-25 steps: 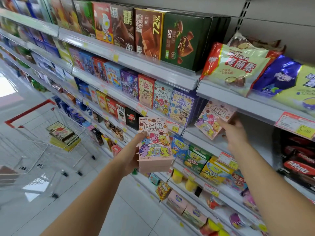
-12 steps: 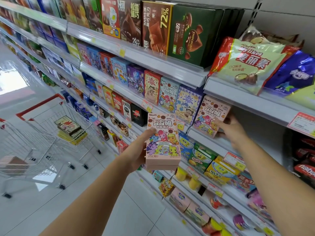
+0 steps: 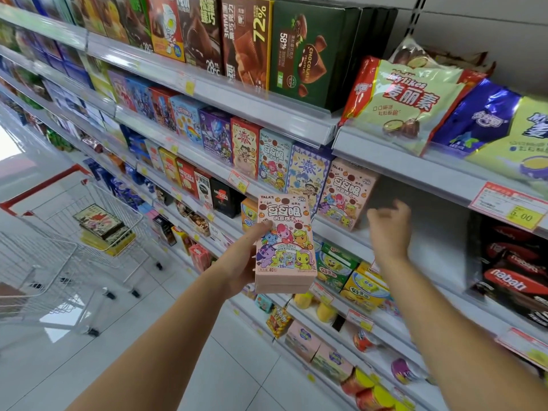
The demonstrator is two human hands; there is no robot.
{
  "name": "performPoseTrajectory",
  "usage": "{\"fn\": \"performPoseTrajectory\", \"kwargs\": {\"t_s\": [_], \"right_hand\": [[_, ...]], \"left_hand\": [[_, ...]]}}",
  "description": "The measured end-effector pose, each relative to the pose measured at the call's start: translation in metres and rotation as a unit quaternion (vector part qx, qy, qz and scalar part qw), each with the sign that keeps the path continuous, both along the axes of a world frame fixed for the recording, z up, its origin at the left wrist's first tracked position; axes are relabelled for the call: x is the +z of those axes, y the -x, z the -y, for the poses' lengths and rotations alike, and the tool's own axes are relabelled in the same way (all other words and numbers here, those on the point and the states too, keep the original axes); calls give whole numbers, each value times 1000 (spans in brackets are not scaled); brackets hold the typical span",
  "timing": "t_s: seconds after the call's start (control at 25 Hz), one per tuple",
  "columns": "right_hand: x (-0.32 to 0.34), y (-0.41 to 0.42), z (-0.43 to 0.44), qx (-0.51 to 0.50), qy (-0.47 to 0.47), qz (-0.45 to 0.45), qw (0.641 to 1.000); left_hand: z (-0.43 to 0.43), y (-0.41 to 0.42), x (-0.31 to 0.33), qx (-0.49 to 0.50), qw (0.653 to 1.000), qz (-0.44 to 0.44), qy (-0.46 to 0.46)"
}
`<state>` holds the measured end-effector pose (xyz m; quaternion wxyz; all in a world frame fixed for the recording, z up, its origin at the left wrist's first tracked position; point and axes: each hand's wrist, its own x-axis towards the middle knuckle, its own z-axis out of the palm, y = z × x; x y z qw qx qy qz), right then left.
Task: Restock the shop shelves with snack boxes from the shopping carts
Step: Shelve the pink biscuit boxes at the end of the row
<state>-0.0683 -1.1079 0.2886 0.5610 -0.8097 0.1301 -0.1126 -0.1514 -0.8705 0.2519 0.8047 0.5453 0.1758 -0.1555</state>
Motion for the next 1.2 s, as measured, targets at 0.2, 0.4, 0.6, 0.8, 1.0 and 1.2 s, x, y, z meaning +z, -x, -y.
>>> {"fn": "performPoseTrajectory", "kwargs": {"t_s": [0.2, 0.4, 0.6, 0.8, 1.0, 1.2], "right_hand": [[3, 74, -34, 269, -14, -93, 959], [-3, 75, -13, 276, -166, -217, 922], [-11, 71, 27, 218, -290, -244, 899], [-12, 50, 86, 87, -357, -153, 917], [-11, 3, 111, -33, -267, -6, 963], [-25, -31, 87, -50, -19, 31, 998]], "left_hand": [[20, 0, 5, -33, 999, 27, 2], [29, 1, 6, -79, 996, 23, -28], [40, -1, 2, -72, 997, 7, -7], [46, -15, -8, -53, 998, 7, -37], [46, -28, -22, -68, 996, 38, -43], [32, -38, -34, -59, 995, 58, -64]]}}
